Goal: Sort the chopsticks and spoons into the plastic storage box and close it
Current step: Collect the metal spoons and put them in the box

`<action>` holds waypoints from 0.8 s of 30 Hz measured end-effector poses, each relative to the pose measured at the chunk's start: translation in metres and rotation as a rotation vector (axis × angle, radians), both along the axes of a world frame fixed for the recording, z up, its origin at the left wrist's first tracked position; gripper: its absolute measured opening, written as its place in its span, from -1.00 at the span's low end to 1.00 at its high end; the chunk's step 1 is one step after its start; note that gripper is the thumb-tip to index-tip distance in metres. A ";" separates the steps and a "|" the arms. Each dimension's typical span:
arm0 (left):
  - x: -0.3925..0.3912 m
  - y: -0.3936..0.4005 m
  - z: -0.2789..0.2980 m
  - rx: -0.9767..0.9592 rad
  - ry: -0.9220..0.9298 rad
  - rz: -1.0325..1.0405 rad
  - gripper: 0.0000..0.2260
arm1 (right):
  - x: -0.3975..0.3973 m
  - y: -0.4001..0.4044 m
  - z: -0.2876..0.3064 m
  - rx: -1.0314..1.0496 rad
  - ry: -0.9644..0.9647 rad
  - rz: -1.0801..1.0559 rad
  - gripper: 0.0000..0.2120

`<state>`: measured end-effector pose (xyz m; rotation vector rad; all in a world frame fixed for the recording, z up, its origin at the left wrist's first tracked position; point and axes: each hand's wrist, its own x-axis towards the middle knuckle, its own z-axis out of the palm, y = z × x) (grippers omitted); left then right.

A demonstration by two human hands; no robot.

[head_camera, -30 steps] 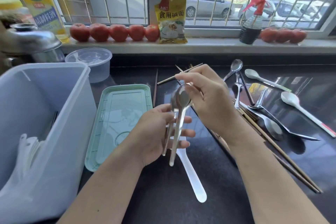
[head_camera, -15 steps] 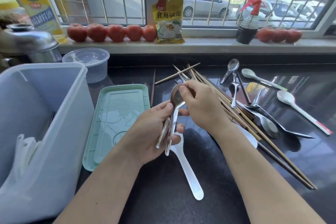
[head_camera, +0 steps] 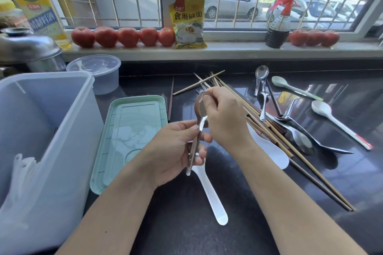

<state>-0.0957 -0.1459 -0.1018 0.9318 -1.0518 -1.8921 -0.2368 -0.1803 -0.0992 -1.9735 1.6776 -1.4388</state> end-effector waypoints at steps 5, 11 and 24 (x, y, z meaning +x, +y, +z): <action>-0.002 0.000 -0.002 -0.043 -0.112 0.063 -0.76 | 0.001 -0.002 -0.002 -0.045 0.031 0.031 -0.84; -0.006 -0.002 -0.006 -0.055 -0.189 0.113 -0.77 | -0.001 -0.001 0.001 -0.028 0.018 0.094 -0.82; 0.007 -0.009 0.002 -0.065 -0.139 0.326 -0.81 | -0.025 -0.005 0.013 0.148 -0.435 0.043 -0.72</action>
